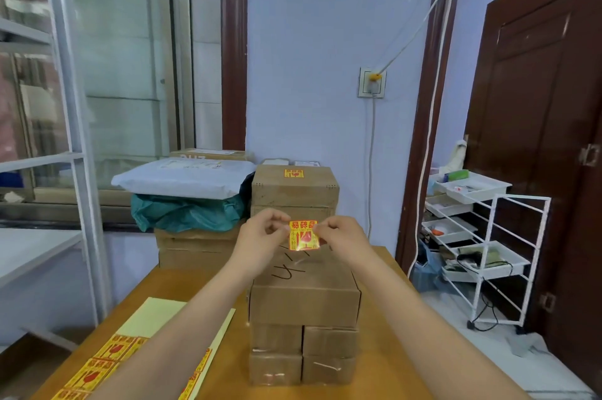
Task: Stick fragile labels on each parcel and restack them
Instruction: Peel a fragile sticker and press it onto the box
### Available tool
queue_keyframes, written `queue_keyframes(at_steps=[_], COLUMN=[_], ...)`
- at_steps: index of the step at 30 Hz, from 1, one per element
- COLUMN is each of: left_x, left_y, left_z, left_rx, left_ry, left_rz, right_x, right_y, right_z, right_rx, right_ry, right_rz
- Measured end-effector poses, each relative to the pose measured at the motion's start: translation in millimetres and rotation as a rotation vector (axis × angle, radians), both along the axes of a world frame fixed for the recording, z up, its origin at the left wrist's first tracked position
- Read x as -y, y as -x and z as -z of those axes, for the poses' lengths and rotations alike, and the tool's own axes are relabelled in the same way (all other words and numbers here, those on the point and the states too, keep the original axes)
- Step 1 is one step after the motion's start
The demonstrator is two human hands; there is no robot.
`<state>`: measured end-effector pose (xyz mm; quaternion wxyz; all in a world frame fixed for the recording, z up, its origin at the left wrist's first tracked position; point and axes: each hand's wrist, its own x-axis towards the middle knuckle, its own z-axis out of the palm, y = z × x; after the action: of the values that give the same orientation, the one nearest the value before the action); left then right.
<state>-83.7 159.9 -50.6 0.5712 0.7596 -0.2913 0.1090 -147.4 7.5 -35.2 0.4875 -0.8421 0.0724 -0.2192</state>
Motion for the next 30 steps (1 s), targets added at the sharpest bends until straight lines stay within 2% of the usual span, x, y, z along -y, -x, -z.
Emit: queue_keyframes(at_steps=[6,12,19,30], left_x=[5.4,7.2,6.4,7.0], left_y=[-8.2,-11.8,-14.2,-13.9], left_z=[18.6,31.5,35.2,37.4], left_rx=[0.001,0.017,-0.040,0.003], left_ry=[-0.152,-0.255,-0.245,-0.262], left_rz=[-0.040,-0.048,0.002,0.023], right_x=[6.4,4.6,2.2,0.9], right_y=[-9.8,-13.6,-18.9,-20.1], right_z=[22.4,32.4,38.4,43.7], right_rx=[-0.100,-0.085,-0.129,-0.100], right_ry=[0.086,0.113,0.209,0.344], right_rz=[0.005,0.021,0.031,0.049])
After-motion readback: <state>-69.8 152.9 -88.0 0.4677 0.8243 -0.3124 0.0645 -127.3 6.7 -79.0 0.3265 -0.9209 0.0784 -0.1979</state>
